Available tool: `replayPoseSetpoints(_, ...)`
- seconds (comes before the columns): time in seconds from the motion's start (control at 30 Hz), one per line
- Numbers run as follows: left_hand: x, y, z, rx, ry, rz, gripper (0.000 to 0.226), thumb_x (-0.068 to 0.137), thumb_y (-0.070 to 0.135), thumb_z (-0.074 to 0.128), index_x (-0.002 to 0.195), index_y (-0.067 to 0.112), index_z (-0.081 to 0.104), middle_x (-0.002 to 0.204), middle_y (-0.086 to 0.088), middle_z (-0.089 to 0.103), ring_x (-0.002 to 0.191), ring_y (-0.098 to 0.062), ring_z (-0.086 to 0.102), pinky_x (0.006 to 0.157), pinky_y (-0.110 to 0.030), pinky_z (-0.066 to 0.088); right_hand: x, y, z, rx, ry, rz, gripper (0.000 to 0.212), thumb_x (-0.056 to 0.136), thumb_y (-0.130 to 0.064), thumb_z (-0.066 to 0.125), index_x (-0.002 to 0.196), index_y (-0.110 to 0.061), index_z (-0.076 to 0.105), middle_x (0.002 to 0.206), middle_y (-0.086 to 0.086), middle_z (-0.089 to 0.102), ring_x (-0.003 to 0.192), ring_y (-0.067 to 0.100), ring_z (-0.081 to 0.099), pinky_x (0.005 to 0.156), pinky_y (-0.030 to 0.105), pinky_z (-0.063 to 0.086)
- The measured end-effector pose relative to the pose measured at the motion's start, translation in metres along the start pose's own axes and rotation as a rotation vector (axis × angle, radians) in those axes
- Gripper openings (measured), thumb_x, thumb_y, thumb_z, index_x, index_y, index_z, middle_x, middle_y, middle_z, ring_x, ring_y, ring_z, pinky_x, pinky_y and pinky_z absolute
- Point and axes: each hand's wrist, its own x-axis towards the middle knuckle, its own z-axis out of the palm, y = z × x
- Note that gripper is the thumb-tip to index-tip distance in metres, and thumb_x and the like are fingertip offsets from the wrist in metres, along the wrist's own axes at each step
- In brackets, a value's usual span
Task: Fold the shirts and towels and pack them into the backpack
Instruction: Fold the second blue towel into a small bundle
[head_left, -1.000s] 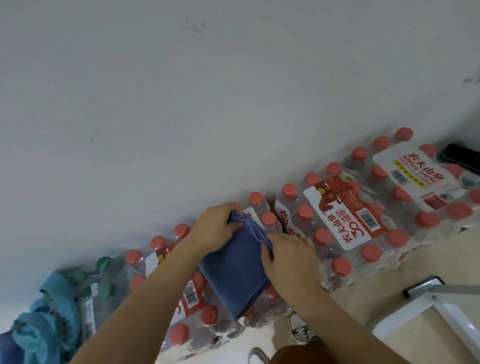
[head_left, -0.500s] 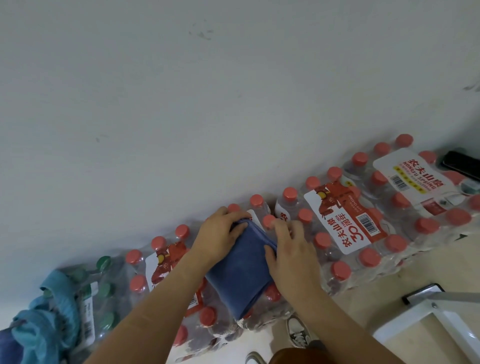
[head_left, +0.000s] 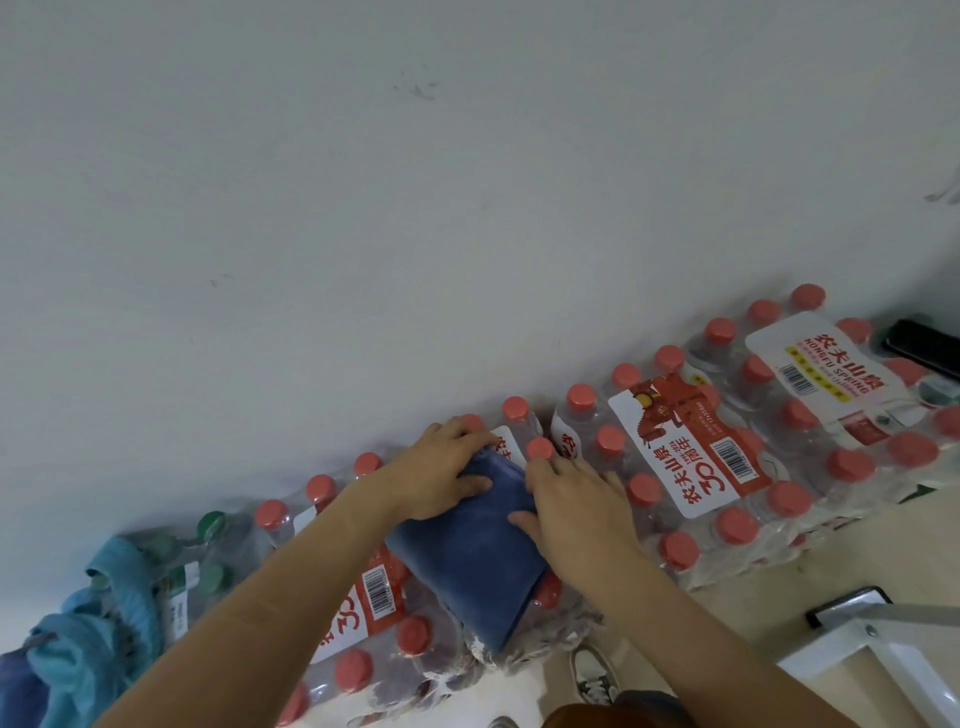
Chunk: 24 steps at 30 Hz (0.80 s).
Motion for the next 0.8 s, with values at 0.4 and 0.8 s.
replayPoseSetpoints(0.4, -0.017, 0.009, -0.017, -0.505, 0.183, -0.098, 0.038, 0.068, 0.007, 0.076, 0.098, 0.027, 0.063, 0.098, 0.004, 0.068, 0.088, -0.013, 0.064, 0.082, -0.032, 0.053, 0.049, 0.019, -0.023, 0.496, -0.473, 0.007, 0.029, 0.071, -0.029, 0.079, 0.069, -0.010, 0.057, 0.066, 0.002, 0.057, 0.064, 0.017, 0.056, 0.058, 0.029, 0.040)
replayPoseSetpoints(0.8, -0.059, 0.025, -0.008, 0.228, 0.770, 0.092, 0.018, 0.067, 0.007, 0.046, 0.083, 0.010, 0.055, 0.113, -0.015, 0.061, 0.106, -0.033, 0.056, 0.078, -0.040, 0.052, 0.042, 0.008, -0.066, -0.137, 0.262, -0.749, 0.030, 0.056, -0.004, 0.076, 0.083, -0.011, 0.066, 0.089, 0.007, 0.071, 0.084, 0.026, 0.069, 0.073, 0.037, 0.057)
